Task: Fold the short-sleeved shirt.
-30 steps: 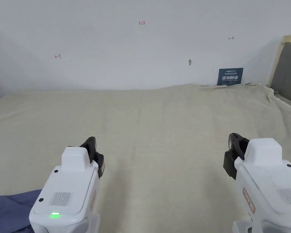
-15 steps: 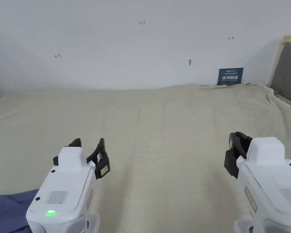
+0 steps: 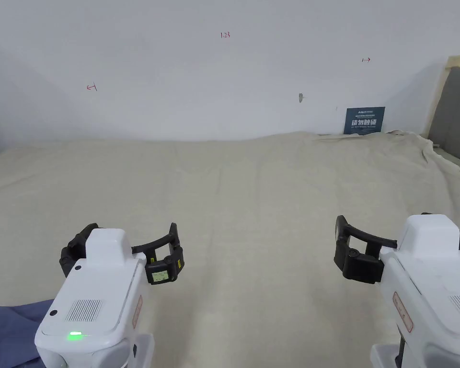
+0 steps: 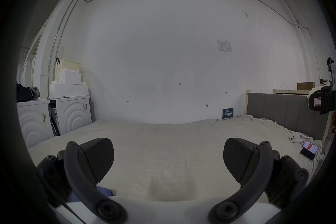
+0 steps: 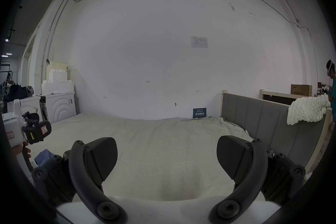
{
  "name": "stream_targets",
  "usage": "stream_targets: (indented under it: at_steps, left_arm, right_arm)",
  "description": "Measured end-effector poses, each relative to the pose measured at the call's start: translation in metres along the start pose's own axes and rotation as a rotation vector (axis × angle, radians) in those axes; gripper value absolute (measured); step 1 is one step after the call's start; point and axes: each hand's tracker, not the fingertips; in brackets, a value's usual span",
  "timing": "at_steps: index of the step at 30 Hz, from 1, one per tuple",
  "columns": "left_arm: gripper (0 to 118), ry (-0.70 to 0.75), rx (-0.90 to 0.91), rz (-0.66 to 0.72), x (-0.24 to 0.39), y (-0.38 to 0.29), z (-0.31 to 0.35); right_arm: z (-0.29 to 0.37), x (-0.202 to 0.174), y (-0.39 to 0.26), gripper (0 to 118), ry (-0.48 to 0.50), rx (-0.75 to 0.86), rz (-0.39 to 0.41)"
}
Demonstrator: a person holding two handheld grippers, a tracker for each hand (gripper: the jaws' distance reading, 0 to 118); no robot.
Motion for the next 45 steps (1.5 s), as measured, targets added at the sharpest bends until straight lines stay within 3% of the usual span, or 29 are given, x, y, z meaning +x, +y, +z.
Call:
stream_targets:
  at_steps: [45]
  left_arm:
    - [118, 0.007, 0.011, -0.028, 0.0030, 0.0025, 0.0030]
  right_arm:
    - [0.0029, -0.0035, 0.0005, 110, 0.000, 0.014, 0.021]
